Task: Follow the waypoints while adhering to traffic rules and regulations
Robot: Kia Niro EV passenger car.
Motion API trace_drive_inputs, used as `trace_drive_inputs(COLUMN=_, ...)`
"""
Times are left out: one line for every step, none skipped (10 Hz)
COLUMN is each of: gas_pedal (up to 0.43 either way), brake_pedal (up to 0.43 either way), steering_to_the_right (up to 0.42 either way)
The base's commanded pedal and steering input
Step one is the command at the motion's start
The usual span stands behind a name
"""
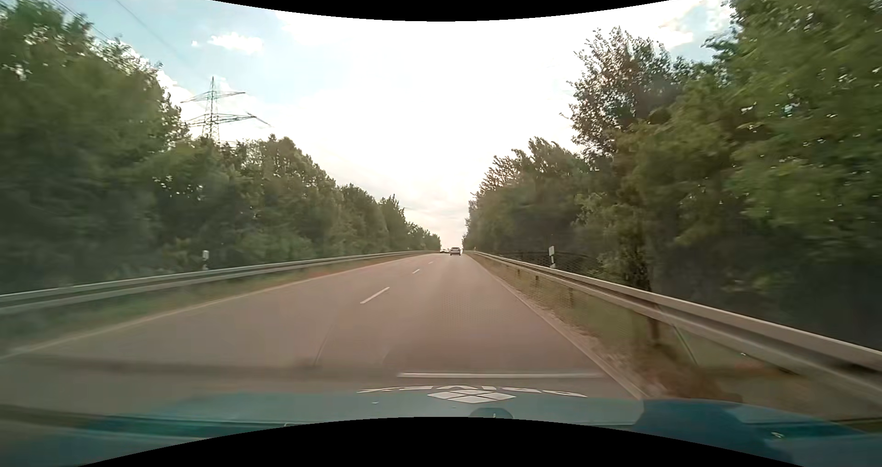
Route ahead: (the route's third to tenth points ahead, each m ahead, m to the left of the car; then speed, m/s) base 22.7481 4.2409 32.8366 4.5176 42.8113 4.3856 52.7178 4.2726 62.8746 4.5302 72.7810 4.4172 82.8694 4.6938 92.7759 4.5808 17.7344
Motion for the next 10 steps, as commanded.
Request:
trace_drive_inputs(gas_pedal=0.240, brake_pedal=0.000, steering_to_the_right=-0.001)
trace_drive_inputs(gas_pedal=0.240, brake_pedal=0.000, steering_to_the_right=-0.001)
trace_drive_inputs(gas_pedal=0.240, brake_pedal=0.000, steering_to_the_right=-0.001)
trace_drive_inputs(gas_pedal=0.240, brake_pedal=0.000, steering_to_the_right=-0.002)
trace_drive_inputs(gas_pedal=0.240, brake_pedal=0.000, steering_to_the_right=-0.002)
trace_drive_inputs(gas_pedal=0.240, brake_pedal=0.000, steering_to_the_right=-0.002)
trace_drive_inputs(gas_pedal=0.240, brake_pedal=0.000, steering_to_the_right=-0.002)
trace_drive_inputs(gas_pedal=0.240, brake_pedal=0.000, steering_to_the_right=-0.002)
trace_drive_inputs(gas_pedal=0.240, brake_pedal=0.000, steering_to_the_right=-0.002)
trace_drive_inputs(gas_pedal=0.240, brake_pedal=0.000, steering_to_the_right=-0.001)
